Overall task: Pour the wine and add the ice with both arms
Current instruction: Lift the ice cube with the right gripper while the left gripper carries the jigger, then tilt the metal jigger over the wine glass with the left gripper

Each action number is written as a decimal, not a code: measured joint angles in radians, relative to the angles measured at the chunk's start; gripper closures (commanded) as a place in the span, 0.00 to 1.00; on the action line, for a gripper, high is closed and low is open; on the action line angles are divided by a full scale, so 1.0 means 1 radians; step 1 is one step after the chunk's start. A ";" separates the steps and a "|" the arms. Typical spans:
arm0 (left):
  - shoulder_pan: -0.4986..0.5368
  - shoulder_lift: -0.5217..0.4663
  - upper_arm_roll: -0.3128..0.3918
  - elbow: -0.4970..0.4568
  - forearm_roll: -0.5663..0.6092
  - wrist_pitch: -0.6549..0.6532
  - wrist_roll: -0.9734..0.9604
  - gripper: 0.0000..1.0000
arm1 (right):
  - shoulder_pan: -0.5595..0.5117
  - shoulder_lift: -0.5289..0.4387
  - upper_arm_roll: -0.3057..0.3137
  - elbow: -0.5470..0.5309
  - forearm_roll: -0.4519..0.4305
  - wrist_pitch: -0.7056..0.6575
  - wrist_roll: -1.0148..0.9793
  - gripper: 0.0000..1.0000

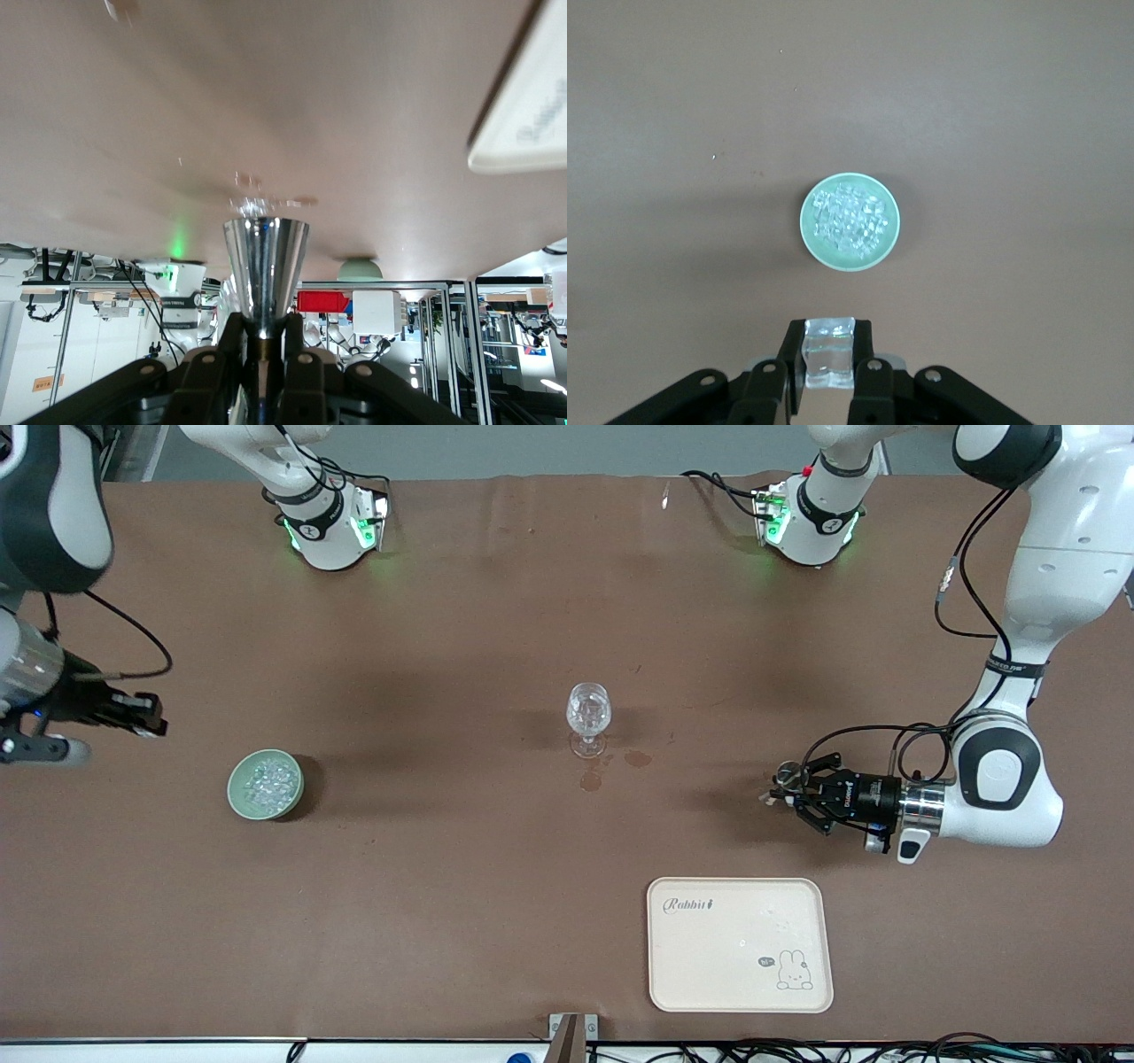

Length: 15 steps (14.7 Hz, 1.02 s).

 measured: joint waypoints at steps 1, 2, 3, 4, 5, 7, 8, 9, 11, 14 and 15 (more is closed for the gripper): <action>-0.011 -0.019 -0.011 0.000 0.000 0.004 -0.028 1.00 | 0.000 -0.029 0.000 0.001 -0.004 -0.034 0.000 0.93; -0.031 -0.037 -0.016 0.000 0.000 0.014 -0.061 0.99 | -0.001 -0.057 -0.001 0.001 -0.007 -0.061 0.000 0.94; -0.058 -0.055 -0.018 0.000 0.000 0.031 -0.102 0.99 | -0.001 -0.080 -0.001 0.000 -0.008 -0.078 0.000 0.94; -0.093 -0.073 -0.019 0.000 0.000 0.055 -0.146 1.00 | -0.001 -0.099 -0.001 -0.004 -0.008 -0.088 0.000 0.94; -0.133 -0.091 -0.019 0.000 0.002 0.079 -0.190 0.99 | -0.001 -0.113 -0.001 -0.011 -0.008 -0.090 0.000 0.94; -0.215 -0.125 -0.020 -0.004 0.023 0.130 -0.268 1.00 | -0.001 -0.125 -0.001 -0.024 -0.010 -0.088 0.000 0.95; -0.245 -0.142 -0.020 -0.007 0.042 0.145 -0.300 1.00 | -0.001 -0.125 -0.001 -0.028 -0.017 -0.083 0.000 0.95; -0.269 -0.156 -0.019 -0.011 0.064 0.150 -0.331 1.00 | -0.001 -0.125 -0.001 -0.031 -0.025 -0.074 0.000 0.95; -0.310 -0.180 -0.019 -0.018 0.114 0.165 -0.402 0.99 | -0.001 -0.124 -0.002 -0.032 -0.034 -0.055 0.000 0.95; -0.372 -0.198 -0.019 -0.022 0.191 0.180 -0.493 0.99 | -0.002 -0.124 -0.003 -0.033 -0.036 -0.046 0.000 0.95; -0.390 -0.202 -0.019 -0.024 0.203 0.184 -0.513 0.99 | -0.002 -0.124 -0.004 -0.033 -0.036 -0.046 0.000 0.95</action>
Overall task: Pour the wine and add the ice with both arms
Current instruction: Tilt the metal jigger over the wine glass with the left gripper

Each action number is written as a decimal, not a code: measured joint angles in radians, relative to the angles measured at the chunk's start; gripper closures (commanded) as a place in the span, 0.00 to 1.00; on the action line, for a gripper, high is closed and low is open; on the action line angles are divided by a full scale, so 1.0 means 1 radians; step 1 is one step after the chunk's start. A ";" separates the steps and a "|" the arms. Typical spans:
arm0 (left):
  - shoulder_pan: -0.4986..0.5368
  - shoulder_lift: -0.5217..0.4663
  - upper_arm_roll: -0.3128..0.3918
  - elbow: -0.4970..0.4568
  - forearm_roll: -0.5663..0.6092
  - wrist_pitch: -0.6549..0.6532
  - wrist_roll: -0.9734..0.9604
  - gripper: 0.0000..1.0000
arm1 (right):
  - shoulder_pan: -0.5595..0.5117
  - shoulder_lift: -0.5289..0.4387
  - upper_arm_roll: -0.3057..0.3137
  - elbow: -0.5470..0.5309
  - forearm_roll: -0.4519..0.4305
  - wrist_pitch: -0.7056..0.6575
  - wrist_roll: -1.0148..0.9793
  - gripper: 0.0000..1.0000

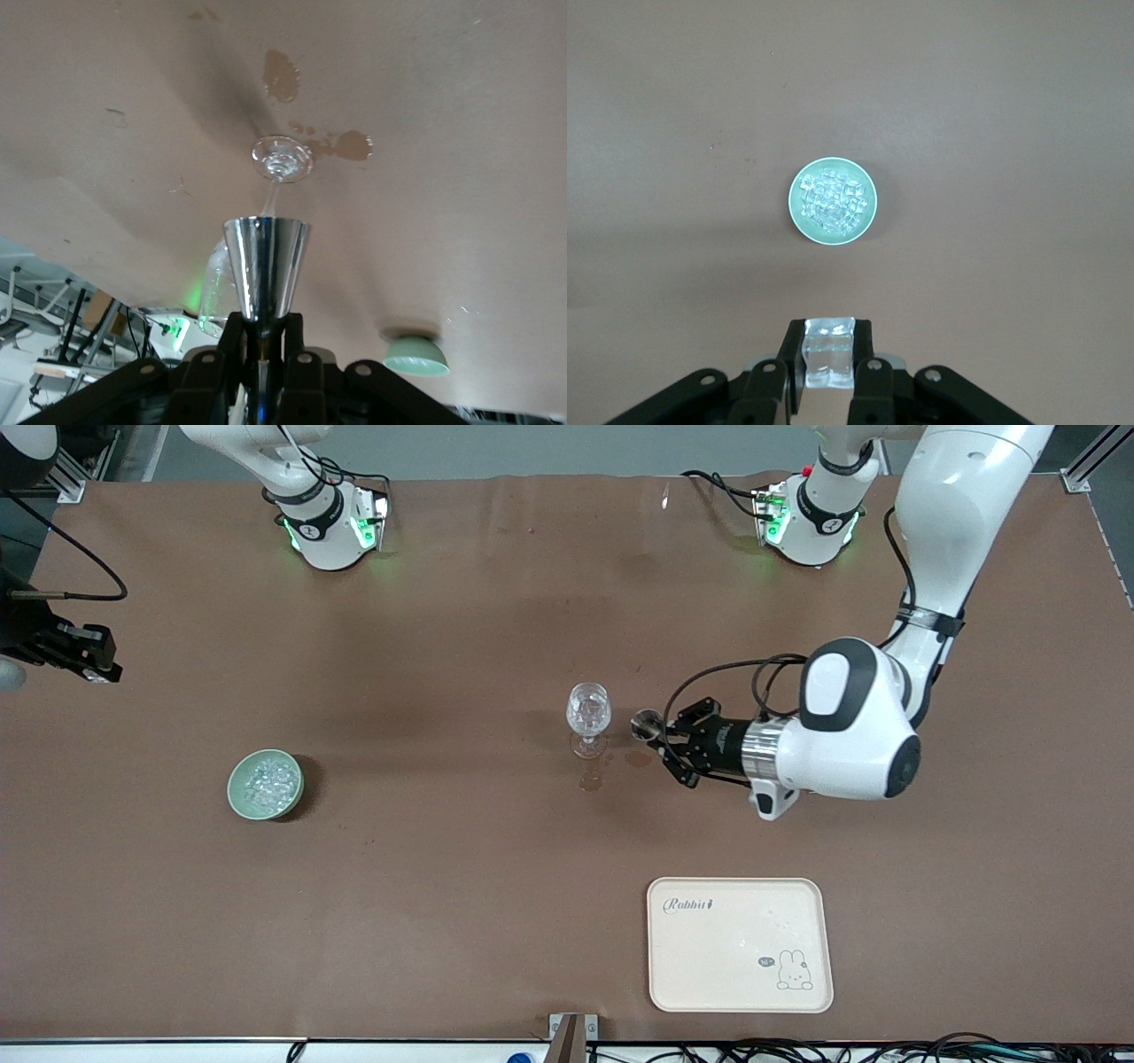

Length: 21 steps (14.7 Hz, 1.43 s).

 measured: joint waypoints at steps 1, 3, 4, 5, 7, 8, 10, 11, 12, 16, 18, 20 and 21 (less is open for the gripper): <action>-0.014 -0.004 0.000 -0.004 0.005 0.004 -0.012 0.99 | 0.000 0.000 -0.001 -0.001 0.000 0.000 0.000 0.95; -0.039 -0.016 0.000 -0.018 0.035 0.013 -0.043 0.99 | -0.001 0.000 -0.003 -0.005 0.000 0.000 0.000 0.95; -0.052 -0.020 0.000 -0.022 0.073 0.015 -0.072 0.99 | -0.001 0.000 -0.004 -0.008 0.000 0.001 0.000 0.95; -0.068 -0.022 0.000 -0.023 0.113 0.016 -0.109 0.99 | -0.001 0.000 -0.005 -0.011 0.000 0.002 0.000 0.95; -0.099 -0.025 0.000 -0.023 0.174 0.024 -0.179 0.99 | -0.003 0.000 -0.006 -0.013 0.000 0.002 0.000 0.95; -0.108 -0.027 0.000 -0.023 0.188 0.027 -0.199 0.99 | -0.003 0.000 -0.006 -0.013 0.000 0.002 0.000 0.95; -0.117 -0.032 0.000 -0.023 0.210 0.027 -0.220 0.99 | -0.003 0.000 -0.006 -0.014 0.000 0.002 0.000 0.95; -0.122 -0.035 0.000 -0.023 0.228 0.027 -0.236 1.00 | -0.003 0.000 -0.006 -0.014 0.000 0.003 0.000 0.95; -0.128 -0.037 0.000 -0.024 0.249 0.027 -0.252 0.99 | -0.003 0.000 -0.006 -0.014 0.000 0.003 0.000 0.95; -0.170 -0.041 -0.001 -0.024 0.317 0.027 -0.320 0.99 | -0.003 0.000 -0.006 -0.014 0.000 0.005 0.000 0.94; -0.187 -0.042 -0.001 -0.024 0.359 0.027 -0.352 0.99 | -0.003 0.000 -0.006 -0.014 0.000 0.005 0.000 0.94; -0.196 -0.042 -0.001 -0.024 0.388 0.027 -0.372 0.99 | -0.003 0.000 -0.006 -0.014 0.000 0.005 0.000 0.94; -0.199 -0.043 -0.001 -0.024 0.398 0.027 -0.380 0.99 | -0.003 0.000 -0.006 -0.014 0.000 0.005 0.000 0.94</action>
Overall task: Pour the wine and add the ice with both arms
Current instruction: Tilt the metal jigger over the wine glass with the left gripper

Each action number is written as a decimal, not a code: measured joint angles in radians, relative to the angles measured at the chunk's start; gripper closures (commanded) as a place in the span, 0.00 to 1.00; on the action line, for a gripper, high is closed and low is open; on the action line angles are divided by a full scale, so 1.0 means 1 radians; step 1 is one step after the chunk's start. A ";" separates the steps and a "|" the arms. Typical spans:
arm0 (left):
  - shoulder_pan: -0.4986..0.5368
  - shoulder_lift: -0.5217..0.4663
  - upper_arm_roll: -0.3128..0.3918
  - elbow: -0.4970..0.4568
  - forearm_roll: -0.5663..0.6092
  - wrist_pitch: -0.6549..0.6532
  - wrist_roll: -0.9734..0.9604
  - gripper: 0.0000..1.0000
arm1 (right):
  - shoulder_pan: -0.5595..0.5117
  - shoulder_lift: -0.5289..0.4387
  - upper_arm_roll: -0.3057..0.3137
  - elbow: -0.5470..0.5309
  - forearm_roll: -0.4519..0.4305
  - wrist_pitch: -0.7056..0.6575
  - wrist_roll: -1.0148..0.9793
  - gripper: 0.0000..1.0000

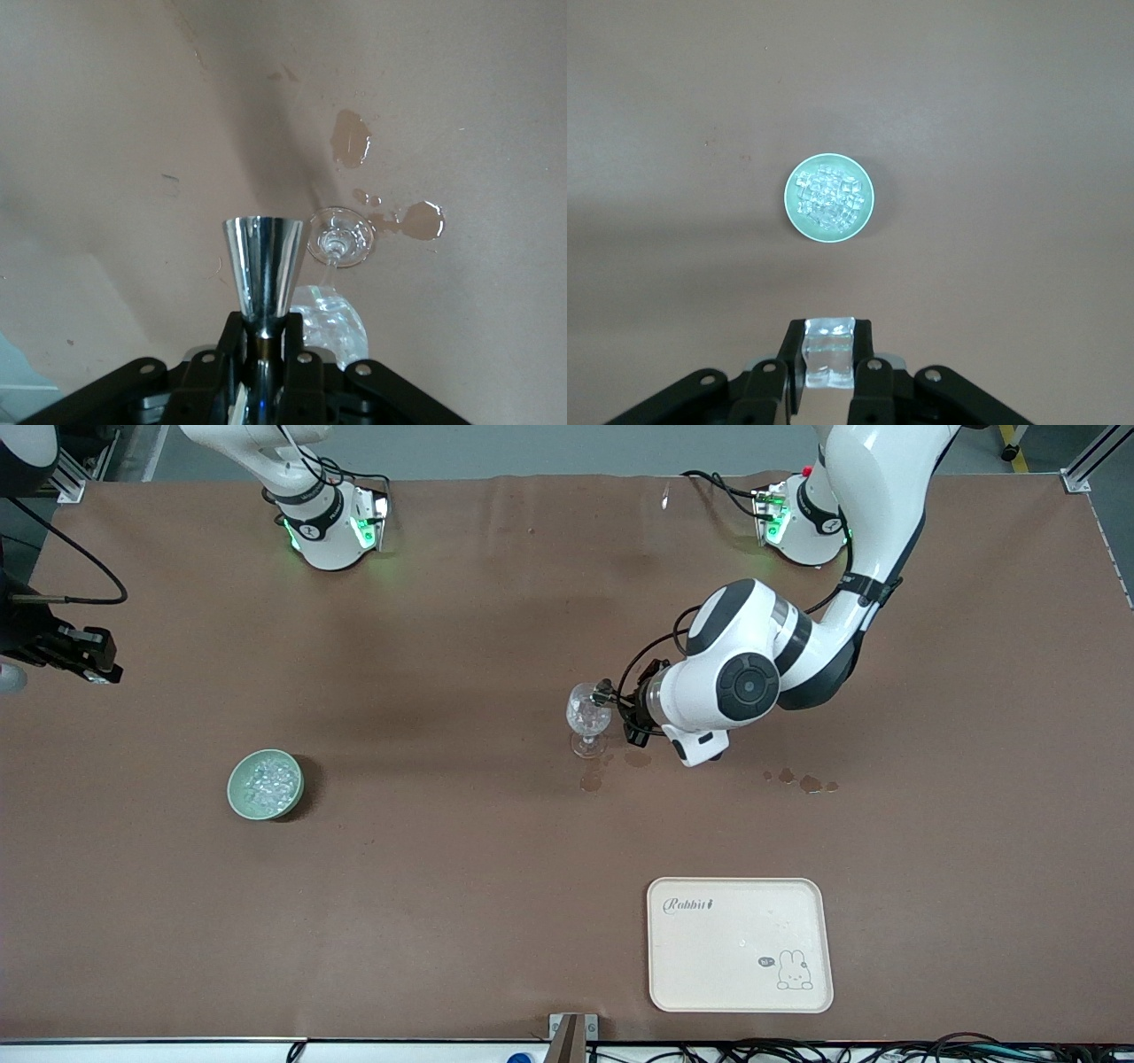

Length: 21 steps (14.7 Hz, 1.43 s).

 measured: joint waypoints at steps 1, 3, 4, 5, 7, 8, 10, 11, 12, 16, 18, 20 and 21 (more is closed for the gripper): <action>-0.003 -0.001 0.000 0.000 0.015 0.000 -0.014 0.99 | 0.000 0.000 0.000 0.000 0.000 0.000 0.000 0.94; -0.006 -0.001 0.000 0.000 0.040 0.002 -0.038 0.99 | 0.000 0.000 0.000 0.000 0.000 0.000 0.000 0.94; -0.006 -0.002 0.000 0.000 0.052 0.002 -0.048 0.99 | 0.000 0.000 0.000 0.000 0.000 0.000 0.000 0.94; -0.006 -0.003 0.000 0.001 0.065 0.002 -0.060 0.99 | 0.000 0.000 0.000 0.000 0.000 0.000 0.000 0.94; -0.008 -0.005 0.000 0.005 0.076 0.004 -0.077 0.99 | 0.000 0.000 0.000 0.000 0.000 0.000 0.000 0.94; -0.014 -0.006 0.000 0.009 0.080 0.004 -0.083 0.99 | 0.000 0.000 0.000 0.000 0.000 0.000 0.000 0.94; -0.030 -0.010 0.000 0.013 0.114 0.005 -0.114 0.99 | 0.000 0.000 0.000 0.000 0.000 0.001 0.000 0.94; -0.036 -0.012 0.000 0.013 0.130 0.006 -0.131 0.99 | 0.000 0.000 0.000 0.000 0.000 0.001 0.000 0.94; -0.041 -0.013 -0.001 0.014 0.141 0.006 -0.138 0.99 | 0.000 0.000 0.000 0.000 0.000 0.001 0.000 0.94; -0.054 -0.014 0.000 0.014 0.145 0.007 -0.141 0.99 | 0.000 -0.001 0.000 0.000 0.000 0.001 0.000 0.94; -0.054 -0.014 0.001 0.014 0.145 0.007 -0.140 0.99 | 0.000 -0.001 0.000 0.000 0.000 0.001 0.000 0.94; -0.051 -0.014 0.002 0.014 0.143 0.006 -0.123 0.99 | 0.000 -0.001 0.000 0.000 0.000 0.001 0.000 0.94; -0.049 -0.014 0.002 0.014 0.134 0.006 -0.102 0.99 | 0.000 -0.001 0.000 0.000 0.000 0.001 0.000 0.94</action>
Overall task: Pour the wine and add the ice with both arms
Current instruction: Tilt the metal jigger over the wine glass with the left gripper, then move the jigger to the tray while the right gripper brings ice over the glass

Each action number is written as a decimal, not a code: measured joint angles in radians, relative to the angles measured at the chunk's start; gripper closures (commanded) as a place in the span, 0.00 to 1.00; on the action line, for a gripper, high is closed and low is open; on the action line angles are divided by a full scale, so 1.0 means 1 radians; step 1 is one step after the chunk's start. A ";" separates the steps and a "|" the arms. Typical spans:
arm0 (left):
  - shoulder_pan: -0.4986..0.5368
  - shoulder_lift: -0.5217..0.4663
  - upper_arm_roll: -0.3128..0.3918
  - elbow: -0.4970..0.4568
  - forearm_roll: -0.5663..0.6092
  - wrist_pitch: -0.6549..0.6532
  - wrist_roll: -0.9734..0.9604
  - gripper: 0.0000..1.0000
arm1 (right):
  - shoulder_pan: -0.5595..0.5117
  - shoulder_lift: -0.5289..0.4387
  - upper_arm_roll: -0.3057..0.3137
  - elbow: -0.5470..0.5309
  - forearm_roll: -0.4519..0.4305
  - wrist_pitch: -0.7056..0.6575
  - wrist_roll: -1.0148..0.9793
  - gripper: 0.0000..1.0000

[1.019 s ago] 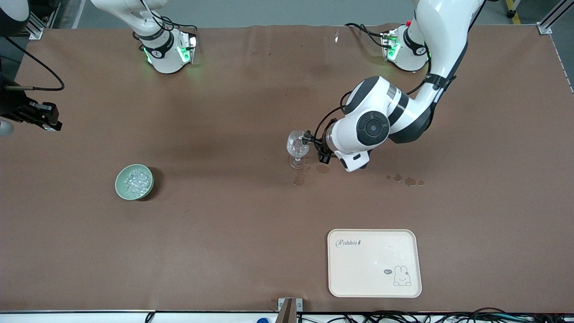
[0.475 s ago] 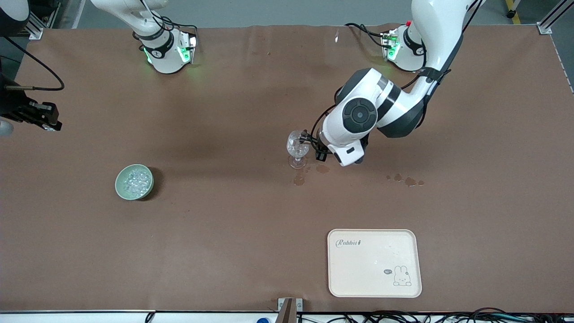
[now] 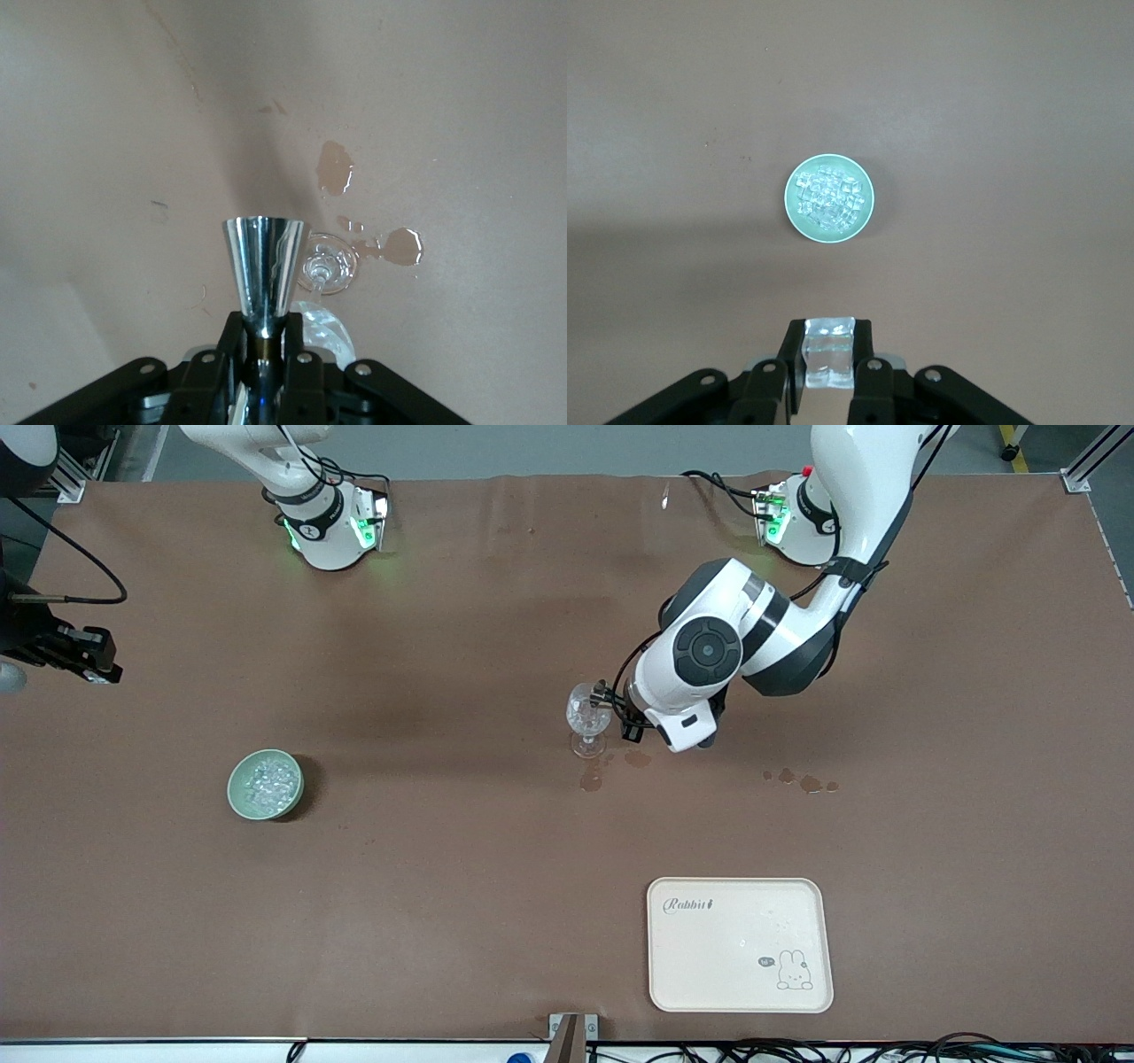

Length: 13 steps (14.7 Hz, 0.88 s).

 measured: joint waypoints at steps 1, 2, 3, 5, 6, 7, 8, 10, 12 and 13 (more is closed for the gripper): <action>0.002 0.000 0.000 0.000 -0.022 0.000 0.031 0.99 | 0.000 0.000 0.000 0.000 0.000 0.000 0.000 0.94; 0.006 0.000 0.001 0.000 -0.057 0.000 0.071 0.99 | 0.000 0.000 0.000 0.000 0.000 0.000 0.000 0.94; 0.016 0.000 0.001 0.001 -0.096 0.000 0.111 0.99 | 0.000 0.000 0.001 0.000 0.000 0.000 0.000 0.94; 0.053 0.000 0.003 0.008 -0.186 -0.005 0.194 0.99 | 0.002 0.000 0.006 0.000 0.000 -0.001 0.000 0.95; 0.076 0.000 0.003 0.013 -0.237 -0.015 0.238 0.99 | 0.007 0.000 0.009 0.000 0.001 -0.001 0.000 0.95; 0.102 0.000 0.004 0.018 -0.292 -0.025 0.285 0.99 | 0.019 0.000 0.011 0.000 0.001 -0.002 0.000 0.95; 0.132 0.000 0.005 0.022 -0.343 -0.030 0.329 0.99 | 0.038 0.000 0.013 0.000 0.001 -0.002 0.002 0.95; 0.202 0.001 0.008 0.031 -0.420 -0.031 0.408 0.99 | 0.087 0.000 0.017 -0.001 0.002 -0.002 0.037 0.95; 0.281 0.021 0.012 0.058 -0.469 -0.032 0.474 0.99 | 0.157 0.000 0.021 -0.003 0.003 0.002 0.110 0.95; 0.318 0.043 0.013 0.082 -0.490 -0.032 0.498 0.99 | 0.202 0.001 0.023 -0.004 0.003 0.010 0.161 0.94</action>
